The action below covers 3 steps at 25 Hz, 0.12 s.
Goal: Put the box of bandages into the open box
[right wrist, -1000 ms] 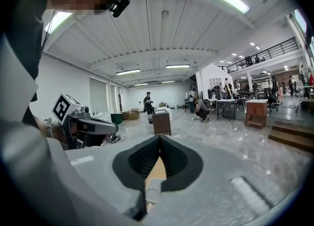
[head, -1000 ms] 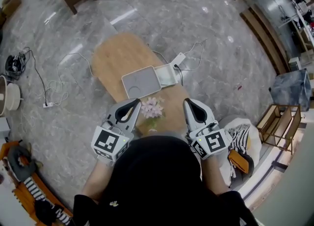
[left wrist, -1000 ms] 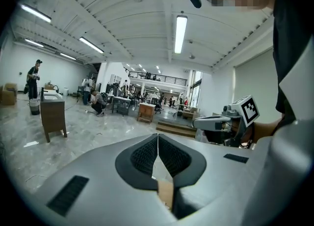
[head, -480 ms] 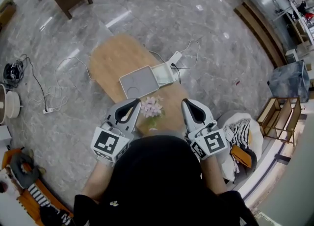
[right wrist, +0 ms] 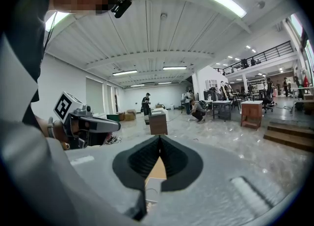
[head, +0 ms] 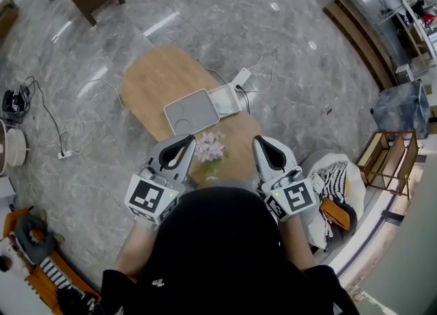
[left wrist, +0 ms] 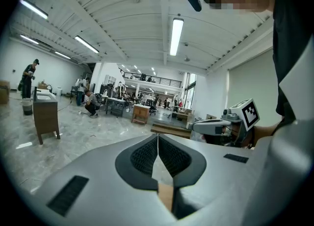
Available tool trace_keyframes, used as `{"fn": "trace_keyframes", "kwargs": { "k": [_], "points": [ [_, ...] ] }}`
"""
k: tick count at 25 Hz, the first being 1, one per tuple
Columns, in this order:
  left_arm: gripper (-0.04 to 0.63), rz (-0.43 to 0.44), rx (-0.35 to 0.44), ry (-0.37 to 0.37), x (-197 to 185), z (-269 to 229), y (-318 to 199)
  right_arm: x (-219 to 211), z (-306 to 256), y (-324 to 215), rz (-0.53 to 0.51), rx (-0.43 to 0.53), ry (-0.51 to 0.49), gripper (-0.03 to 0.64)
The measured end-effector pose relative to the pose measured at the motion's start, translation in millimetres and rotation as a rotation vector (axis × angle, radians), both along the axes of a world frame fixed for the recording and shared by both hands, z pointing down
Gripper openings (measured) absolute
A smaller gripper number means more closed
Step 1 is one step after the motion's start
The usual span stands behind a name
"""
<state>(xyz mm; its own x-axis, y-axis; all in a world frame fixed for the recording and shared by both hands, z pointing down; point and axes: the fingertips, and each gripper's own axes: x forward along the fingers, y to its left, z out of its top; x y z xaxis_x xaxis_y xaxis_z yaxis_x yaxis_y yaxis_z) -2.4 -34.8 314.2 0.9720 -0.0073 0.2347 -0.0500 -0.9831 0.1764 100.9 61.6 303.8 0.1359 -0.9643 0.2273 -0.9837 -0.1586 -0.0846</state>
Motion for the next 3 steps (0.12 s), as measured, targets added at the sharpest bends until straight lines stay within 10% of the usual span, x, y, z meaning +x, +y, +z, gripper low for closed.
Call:
{"fn": "trace_keyframes", "kwargs": {
  "k": [3],
  "points": [
    [0.011, 0.0, 0.0, -0.003, 2.7, 1.0, -1.6, 3.2, 3.1, 0.0, 0.006, -0.007, -0.007, -0.002]
  ]
}}
